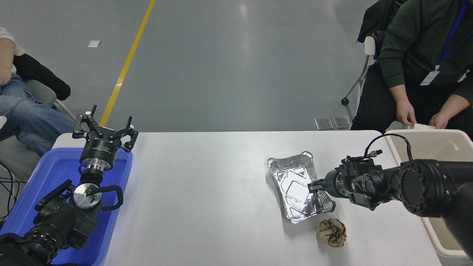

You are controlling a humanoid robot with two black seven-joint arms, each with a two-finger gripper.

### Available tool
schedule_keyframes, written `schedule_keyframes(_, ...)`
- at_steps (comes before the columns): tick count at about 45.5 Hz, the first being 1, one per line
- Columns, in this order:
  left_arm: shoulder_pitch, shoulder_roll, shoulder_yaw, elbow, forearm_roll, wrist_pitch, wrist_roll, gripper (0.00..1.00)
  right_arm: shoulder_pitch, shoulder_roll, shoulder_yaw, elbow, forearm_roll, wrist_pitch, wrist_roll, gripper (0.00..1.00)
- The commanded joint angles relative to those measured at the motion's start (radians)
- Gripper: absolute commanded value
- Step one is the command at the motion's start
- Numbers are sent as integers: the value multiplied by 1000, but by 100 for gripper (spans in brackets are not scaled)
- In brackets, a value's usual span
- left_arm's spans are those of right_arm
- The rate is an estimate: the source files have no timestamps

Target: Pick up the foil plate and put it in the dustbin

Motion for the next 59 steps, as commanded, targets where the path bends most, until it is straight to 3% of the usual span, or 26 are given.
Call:
schedule_keyframes(1, 0, 0, 0, 0, 0, 0, 0, 99, 90, -50, 3, 41, 0, 37, 6, 0)
schedule_keyframes(12, 0, 0, 0, 0, 0, 0, 0, 99, 367, -211, 51, 190, -4, 255, 61, 0)
schedule_keyframes(26, 0, 0, 0, 0, 0, 0, 0, 99, 700, -369, 77, 282, -10, 526, 63, 0)
schedule_keyframes(42, 0, 0, 0, 0, 0, 0, 0, 99, 911, -452, 66, 431, -72, 603, 61, 0)
schedule_keyframes(59, 0, 0, 0, 0, 0, 0, 0, 99, 920, -474, 57, 416, -72, 609, 60, 0)
